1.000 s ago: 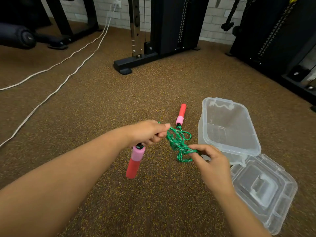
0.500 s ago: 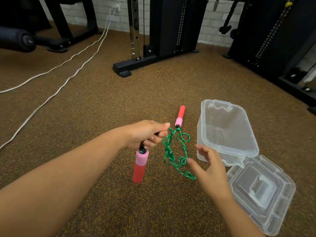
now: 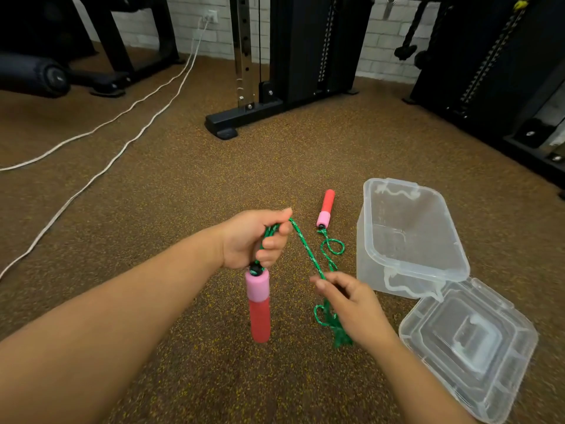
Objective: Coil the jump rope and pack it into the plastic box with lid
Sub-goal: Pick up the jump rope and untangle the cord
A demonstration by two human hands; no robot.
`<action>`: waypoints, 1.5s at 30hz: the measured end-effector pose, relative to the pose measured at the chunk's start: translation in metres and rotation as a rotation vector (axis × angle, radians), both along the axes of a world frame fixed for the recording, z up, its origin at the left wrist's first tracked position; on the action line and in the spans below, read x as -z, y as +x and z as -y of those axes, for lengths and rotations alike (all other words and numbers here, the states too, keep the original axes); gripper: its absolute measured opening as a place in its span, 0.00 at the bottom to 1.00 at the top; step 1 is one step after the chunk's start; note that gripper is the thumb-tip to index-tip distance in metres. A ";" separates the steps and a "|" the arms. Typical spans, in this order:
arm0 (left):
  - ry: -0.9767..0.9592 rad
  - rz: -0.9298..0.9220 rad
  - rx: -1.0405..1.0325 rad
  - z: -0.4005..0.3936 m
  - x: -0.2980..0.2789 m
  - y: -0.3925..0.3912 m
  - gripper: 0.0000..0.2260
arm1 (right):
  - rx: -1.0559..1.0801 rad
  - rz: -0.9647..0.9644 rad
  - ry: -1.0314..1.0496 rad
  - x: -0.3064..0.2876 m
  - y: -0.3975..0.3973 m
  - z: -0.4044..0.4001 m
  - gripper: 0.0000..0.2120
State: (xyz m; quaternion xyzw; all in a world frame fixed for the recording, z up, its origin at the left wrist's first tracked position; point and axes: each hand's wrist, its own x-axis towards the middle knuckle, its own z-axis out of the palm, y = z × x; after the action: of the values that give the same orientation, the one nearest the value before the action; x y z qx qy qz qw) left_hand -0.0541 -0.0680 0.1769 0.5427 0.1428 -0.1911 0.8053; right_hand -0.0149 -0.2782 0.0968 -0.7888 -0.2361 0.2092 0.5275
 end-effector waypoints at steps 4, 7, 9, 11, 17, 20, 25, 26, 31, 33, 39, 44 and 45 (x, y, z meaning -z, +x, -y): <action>-0.035 -0.005 -0.103 -0.010 0.005 0.004 0.17 | 0.124 0.047 0.035 0.003 0.000 0.012 0.05; -0.070 0.017 -0.167 -0.015 0.002 0.008 0.18 | 0.124 0.312 -0.106 0.006 0.003 0.021 0.07; -0.074 0.027 -0.178 -0.017 -0.001 0.010 0.19 | 0.049 0.427 -0.251 0.015 0.005 0.029 0.13; -0.034 0.022 -0.152 -0.015 -0.001 0.009 0.18 | 0.018 0.425 -0.353 0.024 0.008 0.035 0.19; 0.085 -0.027 0.108 0.008 0.006 0.005 0.18 | -0.014 0.243 -0.269 0.010 0.010 0.013 0.31; 0.049 -0.034 0.170 0.014 0.002 0.007 0.18 | -0.050 0.119 0.041 -0.021 0.004 -0.017 0.24; -0.083 -0.018 0.043 0.011 -0.003 0.006 0.17 | 0.027 -0.143 0.196 -0.029 -0.007 -0.033 0.09; -0.098 -0.021 -0.018 0.009 -0.003 0.006 0.17 | 0.071 -0.166 0.191 -0.024 -0.010 -0.030 0.10; -0.179 -0.008 -0.277 0.002 0.001 0.008 0.15 | 0.058 -0.080 0.004 -0.002 -0.025 -0.019 0.11; -0.257 0.006 -0.303 0.004 -0.001 0.010 0.17 | -0.042 0.078 -0.071 -0.005 -0.031 -0.020 0.10; -0.015 0.076 -0.318 0.013 -0.001 0.018 0.19 | -0.262 0.405 -0.134 -0.034 -0.034 -0.022 0.11; 0.685 0.177 0.054 0.015 0.000 0.007 0.22 | -0.251 0.428 -0.046 -0.064 -0.020 -0.017 0.11; 0.783 0.194 0.130 0.014 -0.001 0.004 0.23 | -0.231 0.414 -0.033 -0.068 -0.015 -0.015 0.11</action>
State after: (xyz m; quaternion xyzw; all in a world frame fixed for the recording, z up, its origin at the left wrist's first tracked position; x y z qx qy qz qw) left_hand -0.0499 -0.0824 0.1775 0.8318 0.0935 -0.1208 0.5337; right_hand -0.0300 -0.2632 0.1644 -0.7910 -0.4245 0.1058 0.4276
